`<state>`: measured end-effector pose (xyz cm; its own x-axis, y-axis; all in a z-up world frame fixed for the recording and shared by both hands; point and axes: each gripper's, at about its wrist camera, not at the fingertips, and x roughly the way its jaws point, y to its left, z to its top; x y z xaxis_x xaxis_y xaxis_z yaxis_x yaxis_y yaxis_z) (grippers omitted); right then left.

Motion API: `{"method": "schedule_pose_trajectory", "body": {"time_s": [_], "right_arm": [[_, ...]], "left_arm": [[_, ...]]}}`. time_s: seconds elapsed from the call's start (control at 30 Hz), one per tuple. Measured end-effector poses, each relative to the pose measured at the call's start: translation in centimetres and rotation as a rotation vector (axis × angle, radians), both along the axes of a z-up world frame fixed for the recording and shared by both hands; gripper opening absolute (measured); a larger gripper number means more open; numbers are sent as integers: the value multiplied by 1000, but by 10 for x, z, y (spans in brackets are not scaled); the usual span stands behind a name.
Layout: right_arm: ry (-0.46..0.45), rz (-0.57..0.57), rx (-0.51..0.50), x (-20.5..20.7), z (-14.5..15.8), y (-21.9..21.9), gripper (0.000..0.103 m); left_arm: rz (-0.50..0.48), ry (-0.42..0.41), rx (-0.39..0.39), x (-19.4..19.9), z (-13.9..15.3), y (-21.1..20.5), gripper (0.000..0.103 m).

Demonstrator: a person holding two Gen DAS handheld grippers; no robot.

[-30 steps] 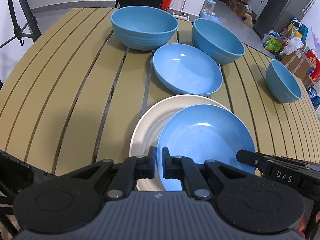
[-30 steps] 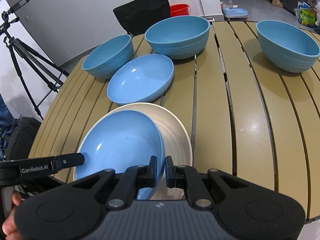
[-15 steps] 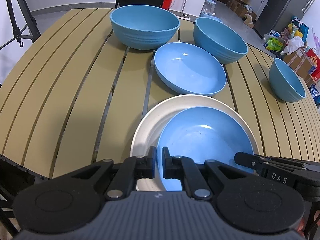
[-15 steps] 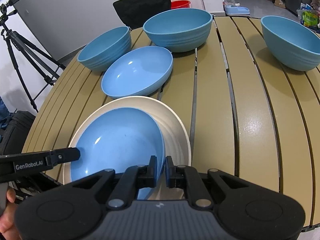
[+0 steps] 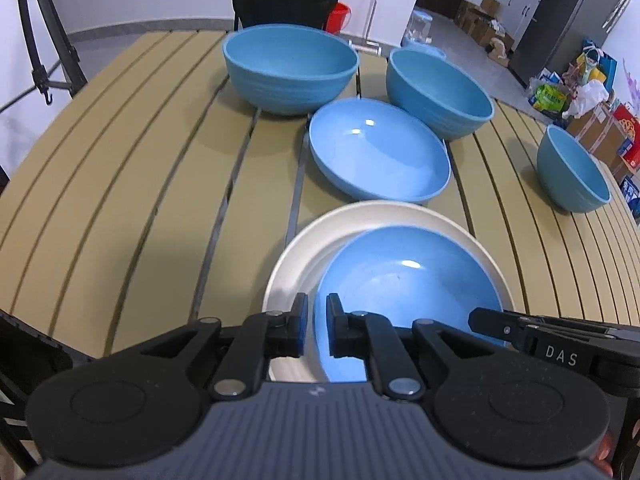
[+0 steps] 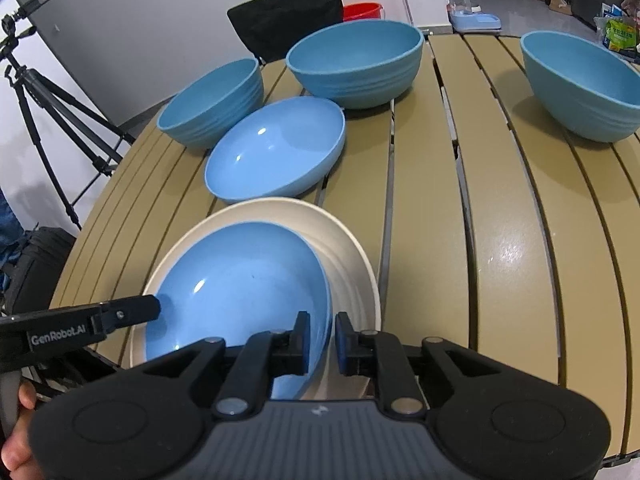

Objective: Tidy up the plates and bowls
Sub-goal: 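Lower the blue plate onto the cream plate and open both grippers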

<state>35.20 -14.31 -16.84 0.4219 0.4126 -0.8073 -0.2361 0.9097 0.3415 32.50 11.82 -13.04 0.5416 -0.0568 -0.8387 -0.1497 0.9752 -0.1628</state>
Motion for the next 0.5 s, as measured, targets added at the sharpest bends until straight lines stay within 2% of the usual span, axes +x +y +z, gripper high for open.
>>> {"method": "schedule_pose_trajectory", "body": {"time_s": [0.13,0.2,0.27,0.4,0.5], "right_arm": [[-17,3,12,-4,7,-2,17],[-26,5,17,-6,11,-4,19],[-36,5,23,-10,16,-5,21],[-62,4,30,-17,26,-7,35],[-84,6,30,-23,35,-9,47]], "left_arm": [[11,-16,7,-3,8,1,14],[16,-25,16,-6,12,0,28],[21,-40,28,-10,17,-1,35],[21,-65,44,-17,30,-2,41],[25,-87,55,-24,39,-3,50]]}}
